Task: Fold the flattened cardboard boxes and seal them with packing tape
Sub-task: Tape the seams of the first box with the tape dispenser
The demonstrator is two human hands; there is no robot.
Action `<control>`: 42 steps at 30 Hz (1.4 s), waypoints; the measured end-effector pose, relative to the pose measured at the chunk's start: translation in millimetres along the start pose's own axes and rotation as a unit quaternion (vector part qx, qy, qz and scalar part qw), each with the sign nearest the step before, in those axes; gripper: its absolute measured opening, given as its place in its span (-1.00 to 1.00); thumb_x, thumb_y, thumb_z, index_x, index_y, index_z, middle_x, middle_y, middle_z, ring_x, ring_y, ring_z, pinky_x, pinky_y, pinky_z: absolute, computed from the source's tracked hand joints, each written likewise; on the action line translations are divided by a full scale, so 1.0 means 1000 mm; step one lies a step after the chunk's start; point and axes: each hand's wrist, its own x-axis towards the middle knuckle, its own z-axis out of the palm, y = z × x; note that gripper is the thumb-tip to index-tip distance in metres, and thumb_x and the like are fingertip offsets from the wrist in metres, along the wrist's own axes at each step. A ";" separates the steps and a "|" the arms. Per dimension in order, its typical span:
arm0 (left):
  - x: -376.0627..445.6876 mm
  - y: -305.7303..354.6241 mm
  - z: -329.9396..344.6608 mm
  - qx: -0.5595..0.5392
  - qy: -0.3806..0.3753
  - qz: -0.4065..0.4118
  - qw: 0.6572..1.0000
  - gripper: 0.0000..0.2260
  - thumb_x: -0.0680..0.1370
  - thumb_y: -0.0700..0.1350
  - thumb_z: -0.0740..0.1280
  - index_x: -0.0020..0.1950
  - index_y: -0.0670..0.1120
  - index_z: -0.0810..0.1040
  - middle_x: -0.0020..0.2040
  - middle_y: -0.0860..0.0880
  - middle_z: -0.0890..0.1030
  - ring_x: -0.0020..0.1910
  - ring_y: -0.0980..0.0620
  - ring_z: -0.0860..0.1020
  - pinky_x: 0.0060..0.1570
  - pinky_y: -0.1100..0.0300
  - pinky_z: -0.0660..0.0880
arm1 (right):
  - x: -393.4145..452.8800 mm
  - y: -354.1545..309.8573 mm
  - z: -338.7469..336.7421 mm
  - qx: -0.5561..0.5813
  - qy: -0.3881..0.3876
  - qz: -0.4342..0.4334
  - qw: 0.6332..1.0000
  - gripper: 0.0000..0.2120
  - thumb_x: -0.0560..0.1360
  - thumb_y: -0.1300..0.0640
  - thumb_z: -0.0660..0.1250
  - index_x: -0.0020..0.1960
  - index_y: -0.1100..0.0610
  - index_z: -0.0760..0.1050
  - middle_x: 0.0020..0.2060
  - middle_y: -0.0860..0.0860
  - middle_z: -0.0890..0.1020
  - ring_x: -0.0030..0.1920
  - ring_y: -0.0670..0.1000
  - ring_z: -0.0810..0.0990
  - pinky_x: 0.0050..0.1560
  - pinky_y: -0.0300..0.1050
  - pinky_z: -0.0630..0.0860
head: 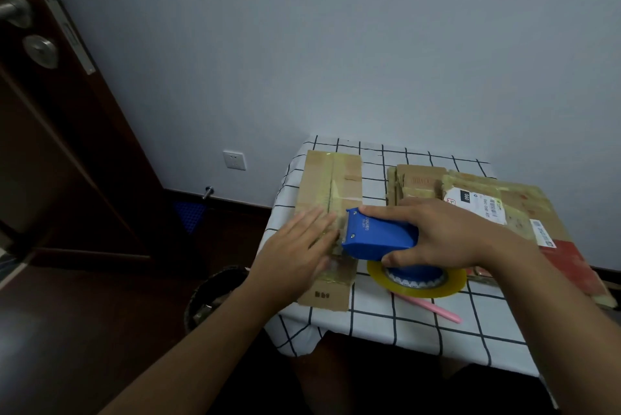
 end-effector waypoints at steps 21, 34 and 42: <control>0.001 -0.010 0.008 -0.037 0.044 0.063 0.996 -0.67 0.56 -0.04 0.26 0.29 -0.10 0.58 0.24 -0.08 0.61 0.20 -0.06 0.60 0.18 0.08 0.47 | -0.021 0.023 0.008 0.007 -0.045 0.005 0.999 -0.31 0.43 -0.33 0.35 0.37 -0.58 -0.02 0.11 -0.20 0.44 0.06 -0.11 0.46 0.14 -0.09 0.46; 0.011 0.021 0.014 -0.029 -0.020 0.027 0.999 -0.44 0.43 -0.21 0.50 0.40 -0.19 0.45 0.37 -0.18 0.50 0.34 -0.16 0.49 0.28 -0.04 0.44 | -0.018 0.017 0.018 0.023 -0.025 -0.008 0.999 -0.31 0.46 -0.32 0.32 0.37 -0.51 -0.08 0.06 -0.15 0.46 -0.02 -0.15 0.42 -0.06 -0.32 0.32; 0.009 0.007 0.012 -0.056 -0.024 0.034 0.998 -0.36 0.38 -0.20 0.56 0.42 -0.11 0.43 0.35 -0.12 0.53 0.30 -0.11 0.53 0.26 0.02 0.43 | -0.023 0.023 0.014 0.002 -0.023 0.004 1.000 -0.29 0.46 -0.33 0.31 0.46 -0.47 -0.03 0.10 -0.14 0.46 0.02 -0.12 0.44 -0.04 -0.27 0.36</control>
